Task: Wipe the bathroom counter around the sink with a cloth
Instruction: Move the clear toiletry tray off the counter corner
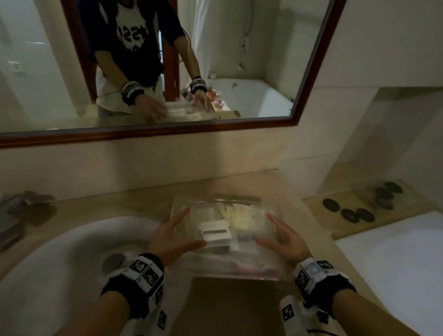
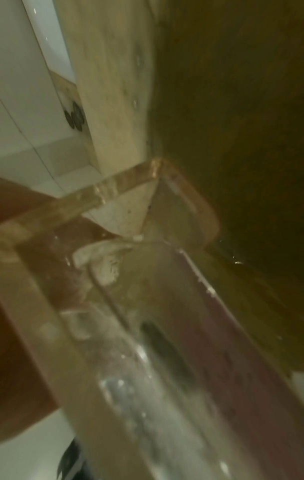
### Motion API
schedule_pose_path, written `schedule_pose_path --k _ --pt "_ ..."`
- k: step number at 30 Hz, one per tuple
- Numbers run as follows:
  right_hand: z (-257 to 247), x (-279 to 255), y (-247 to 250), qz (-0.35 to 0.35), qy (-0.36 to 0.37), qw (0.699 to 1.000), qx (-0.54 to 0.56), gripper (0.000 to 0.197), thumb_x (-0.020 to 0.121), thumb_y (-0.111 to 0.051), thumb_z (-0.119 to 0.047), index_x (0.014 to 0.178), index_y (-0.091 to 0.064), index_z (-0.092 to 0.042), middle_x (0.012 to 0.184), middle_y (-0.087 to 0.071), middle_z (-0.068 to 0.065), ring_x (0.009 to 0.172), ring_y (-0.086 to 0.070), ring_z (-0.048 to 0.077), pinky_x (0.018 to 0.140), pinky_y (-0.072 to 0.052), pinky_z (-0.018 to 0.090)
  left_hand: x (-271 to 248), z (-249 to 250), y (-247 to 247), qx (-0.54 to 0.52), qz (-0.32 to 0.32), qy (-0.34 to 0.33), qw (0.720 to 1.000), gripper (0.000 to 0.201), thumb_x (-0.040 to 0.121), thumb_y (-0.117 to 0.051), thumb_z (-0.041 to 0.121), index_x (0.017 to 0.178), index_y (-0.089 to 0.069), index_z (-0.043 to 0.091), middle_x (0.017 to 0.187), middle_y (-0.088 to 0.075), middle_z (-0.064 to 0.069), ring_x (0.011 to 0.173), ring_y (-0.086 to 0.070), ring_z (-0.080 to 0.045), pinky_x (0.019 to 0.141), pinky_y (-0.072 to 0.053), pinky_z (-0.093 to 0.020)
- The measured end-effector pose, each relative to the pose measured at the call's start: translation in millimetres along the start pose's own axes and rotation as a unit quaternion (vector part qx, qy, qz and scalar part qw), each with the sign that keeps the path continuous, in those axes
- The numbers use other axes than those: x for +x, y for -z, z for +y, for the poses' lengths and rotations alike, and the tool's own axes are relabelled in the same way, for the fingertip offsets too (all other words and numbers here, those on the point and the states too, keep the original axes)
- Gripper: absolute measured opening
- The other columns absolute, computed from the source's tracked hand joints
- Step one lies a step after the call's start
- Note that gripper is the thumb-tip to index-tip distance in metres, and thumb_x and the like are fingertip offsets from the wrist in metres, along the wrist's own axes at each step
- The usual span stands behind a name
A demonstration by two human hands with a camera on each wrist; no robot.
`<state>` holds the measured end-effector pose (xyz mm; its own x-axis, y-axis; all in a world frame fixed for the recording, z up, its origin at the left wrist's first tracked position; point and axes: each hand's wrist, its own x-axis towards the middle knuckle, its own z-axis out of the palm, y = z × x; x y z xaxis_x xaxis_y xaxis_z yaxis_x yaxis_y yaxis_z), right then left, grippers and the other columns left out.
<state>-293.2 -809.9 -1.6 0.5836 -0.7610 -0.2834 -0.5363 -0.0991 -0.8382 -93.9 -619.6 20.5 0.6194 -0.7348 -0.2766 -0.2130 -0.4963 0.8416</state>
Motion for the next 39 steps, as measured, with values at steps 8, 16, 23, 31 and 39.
schedule_pose_path --k 8,16,23,31,39 --pt "55 22 54 0.015 -0.046 0.999 0.018 0.079 0.073 -0.076 -0.034 0.140 -0.035 -0.036 0.151 -0.032 0.004 0.137 -0.032 0.027 0.111 -0.034 0.040 48 30 -71 0.021 -0.059 -0.008 0.998 0.092 0.070 -0.082 0.019 0.145 -0.029 0.027 0.135 -0.045 0.004 0.125 -0.044 -0.018 0.101 -0.037 -0.024" --pt "84 22 69 0.015 -0.044 0.999 0.003 0.076 0.072 -0.076 -0.036 0.137 -0.037 -0.042 0.152 -0.032 0.003 0.138 -0.031 0.024 0.113 -0.032 0.042 64 18 -103 0.020 -0.066 0.028 0.997 0.101 0.060 -0.088 0.021 0.143 -0.032 0.033 0.138 -0.048 0.005 0.125 -0.046 -0.017 0.103 -0.040 -0.026" --pt "91 22 65 0.022 -0.043 0.999 -0.007 0.076 0.073 -0.078 -0.026 0.137 -0.039 -0.038 0.149 -0.036 0.002 0.137 -0.033 0.022 0.106 -0.031 0.025 62 18 -102 0.045 -0.078 0.030 0.995 0.104 0.063 -0.087 0.018 0.148 -0.027 0.025 0.146 -0.041 -0.004 0.131 -0.042 -0.020 0.108 -0.038 -0.030" --pt "69 27 65 0.000 -0.079 0.985 -0.152 0.072 0.075 -0.077 -0.024 0.138 -0.042 -0.029 0.152 -0.028 0.009 0.139 -0.030 0.026 0.112 -0.027 0.028 67 24 -90 0.131 -0.117 -0.013 0.984 0.073 0.066 -0.083 0.022 0.130 -0.048 0.027 0.122 -0.056 0.009 0.114 -0.055 -0.015 0.098 -0.047 -0.031" --pt "-66 9 -4 0.000 0.015 0.911 -0.412 0.034 0.094 -0.047 -0.036 0.114 -0.064 -0.015 0.120 -0.063 0.012 0.108 -0.059 0.028 0.088 -0.046 0.032 26 19 -5 0.188 0.023 -0.014 0.982 0.029 0.091 -0.048 0.016 0.116 -0.061 0.023 0.120 -0.064 -0.002 0.109 -0.060 -0.023 0.097 -0.048 -0.033"
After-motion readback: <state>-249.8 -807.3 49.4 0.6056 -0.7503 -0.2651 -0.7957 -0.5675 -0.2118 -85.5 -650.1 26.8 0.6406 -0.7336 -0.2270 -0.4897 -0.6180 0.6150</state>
